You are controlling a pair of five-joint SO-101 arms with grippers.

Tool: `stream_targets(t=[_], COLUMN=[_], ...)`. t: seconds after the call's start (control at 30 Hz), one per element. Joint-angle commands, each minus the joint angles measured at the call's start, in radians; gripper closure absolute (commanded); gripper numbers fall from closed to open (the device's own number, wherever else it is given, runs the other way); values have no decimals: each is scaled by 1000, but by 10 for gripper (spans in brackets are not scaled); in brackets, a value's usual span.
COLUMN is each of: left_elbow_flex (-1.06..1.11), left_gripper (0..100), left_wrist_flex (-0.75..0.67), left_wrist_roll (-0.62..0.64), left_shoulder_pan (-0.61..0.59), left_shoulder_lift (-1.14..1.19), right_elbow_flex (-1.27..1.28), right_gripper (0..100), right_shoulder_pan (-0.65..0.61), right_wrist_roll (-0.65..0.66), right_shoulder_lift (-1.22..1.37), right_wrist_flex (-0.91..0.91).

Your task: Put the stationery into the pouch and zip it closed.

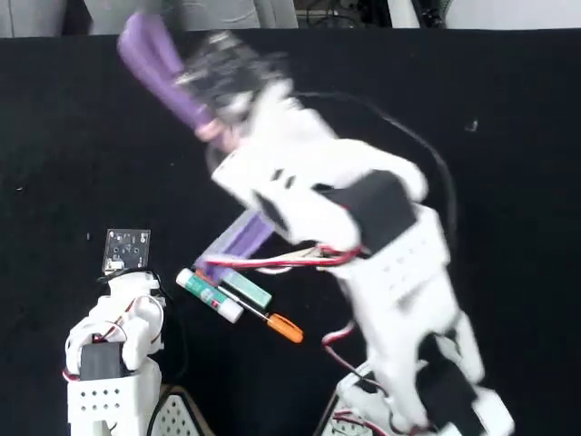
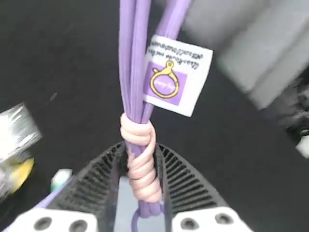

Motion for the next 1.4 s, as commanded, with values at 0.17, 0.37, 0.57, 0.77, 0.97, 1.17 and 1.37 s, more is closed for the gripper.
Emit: stream_targets(t=[0.17,0.37,0.57,0.77,0.97,1.17,1.37], left_elbow_flex=[24,24,24,24,24,24,24], left_gripper=[970,970,970,970,970,970,970], left_wrist_flex=[-17,-17,-17,-17,-17,-17,-17], left_wrist_roll=[2,2,2,2,2,2,2], left_shoulder_pan=[7,7,7,7,7,7,7], left_shoulder_lift=[-5,-5,-5,-5,-5,-5,-5], right_elbow_flex=[157,157,157,128,110,108,93], right_gripper=[985,985,984,984,984,986,986], right_shoulder_pan=[307,425,516,566,601,532,368], right_wrist_roll=[0,0,0,0,-2,-9,-9], right_shoulder_lift=[-120,-113,-113,-99,77,185,177], right_wrist_flex=[-339,-443,-580,-624,-718,-723,-601])
